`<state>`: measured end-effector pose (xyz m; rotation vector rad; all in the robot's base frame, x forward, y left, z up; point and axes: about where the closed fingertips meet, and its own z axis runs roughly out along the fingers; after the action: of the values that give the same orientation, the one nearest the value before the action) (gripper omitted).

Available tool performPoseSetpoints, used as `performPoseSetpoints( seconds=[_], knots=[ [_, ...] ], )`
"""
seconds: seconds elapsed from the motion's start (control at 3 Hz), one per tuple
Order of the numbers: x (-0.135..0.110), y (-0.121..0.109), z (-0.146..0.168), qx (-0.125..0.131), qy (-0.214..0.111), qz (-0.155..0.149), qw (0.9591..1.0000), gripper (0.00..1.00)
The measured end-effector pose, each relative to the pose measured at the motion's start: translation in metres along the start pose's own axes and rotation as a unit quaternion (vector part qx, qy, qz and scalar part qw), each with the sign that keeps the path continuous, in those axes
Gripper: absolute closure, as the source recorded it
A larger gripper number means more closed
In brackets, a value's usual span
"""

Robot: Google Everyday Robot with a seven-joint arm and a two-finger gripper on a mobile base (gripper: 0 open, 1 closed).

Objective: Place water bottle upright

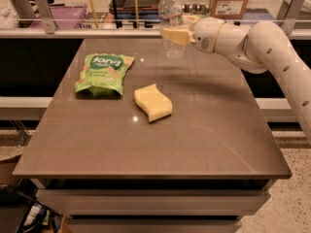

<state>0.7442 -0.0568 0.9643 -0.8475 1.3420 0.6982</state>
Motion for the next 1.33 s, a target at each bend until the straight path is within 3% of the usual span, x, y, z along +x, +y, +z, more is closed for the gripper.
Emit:
performPoseSetpoints(
  seconds=[0.67, 1.33],
  knots=[
    [0.012, -0.003, -0.019, 0.019, 0.0, 0.006, 0.9998, 1.0],
    [0.025, -0.006, -0.022, 0.021, 0.003, 0.016, 0.9997, 1.0]
  ],
)
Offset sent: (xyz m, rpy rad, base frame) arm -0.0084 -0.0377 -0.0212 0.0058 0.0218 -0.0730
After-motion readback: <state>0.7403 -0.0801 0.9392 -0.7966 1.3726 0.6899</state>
